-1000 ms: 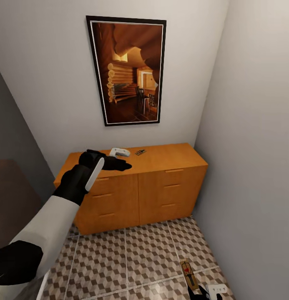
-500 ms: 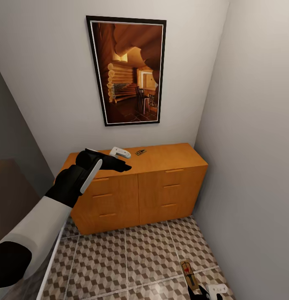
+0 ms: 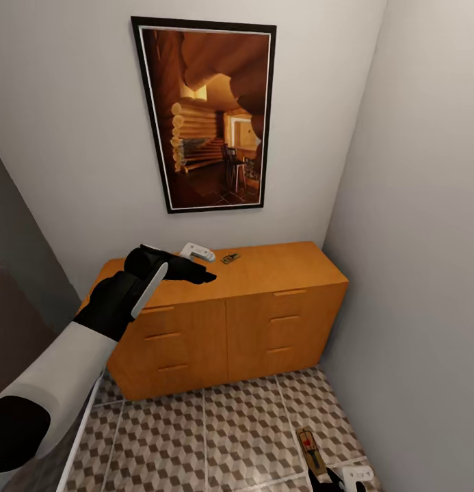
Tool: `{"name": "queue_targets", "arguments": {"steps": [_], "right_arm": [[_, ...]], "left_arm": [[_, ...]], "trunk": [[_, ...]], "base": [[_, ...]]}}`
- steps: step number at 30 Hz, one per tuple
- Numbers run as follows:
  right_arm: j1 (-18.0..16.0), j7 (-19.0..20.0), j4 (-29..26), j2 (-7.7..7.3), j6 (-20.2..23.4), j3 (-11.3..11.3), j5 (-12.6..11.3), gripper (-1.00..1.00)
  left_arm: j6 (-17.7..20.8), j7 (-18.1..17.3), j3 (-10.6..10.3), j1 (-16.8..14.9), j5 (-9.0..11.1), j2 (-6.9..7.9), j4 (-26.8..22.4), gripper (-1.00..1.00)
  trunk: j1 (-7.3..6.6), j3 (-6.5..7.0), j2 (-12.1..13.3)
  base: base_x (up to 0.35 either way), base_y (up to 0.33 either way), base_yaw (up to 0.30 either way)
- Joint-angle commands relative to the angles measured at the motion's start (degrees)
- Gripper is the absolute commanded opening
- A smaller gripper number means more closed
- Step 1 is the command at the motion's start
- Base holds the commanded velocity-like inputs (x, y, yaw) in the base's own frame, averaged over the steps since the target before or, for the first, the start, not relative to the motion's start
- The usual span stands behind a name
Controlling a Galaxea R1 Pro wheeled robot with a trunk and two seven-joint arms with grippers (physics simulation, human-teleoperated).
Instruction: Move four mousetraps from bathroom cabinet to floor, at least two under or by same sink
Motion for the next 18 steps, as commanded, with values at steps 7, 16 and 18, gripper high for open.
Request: {"name": "queue_targets", "arguments": {"steps": [7,16,18], "right_arm": [[-0.1,0.5,0.1,-0.07,-0.1,0.3,-0.8,-1.00],[-0.1,0.5,0.1,-0.06,-0.1,0.3,-0.8,-1.00],[-0.1,0.5,0.1,-0.07,-0.1,0.3,-0.8,-1.00]], "left_arm": [[0.2,0.2,-2.1,-0.1,0.3,0.05,0.4,1.00],[0.1,0.1,-2.5,-0.1,0.3,0.08,1.5,1.00],[0.0,0.1,-2.5,-0.1,0.3,0.07,1.7,1.00]], "trunk": [[0.07,-0.12,-0.1],[0.07,-0.12,-0.1],[0.07,-0.12,-0.1]], "base": [[0.340,-0.021,0.000],[0.341,-0.072,0.000],[0.341,-0.076,0.000]]}}
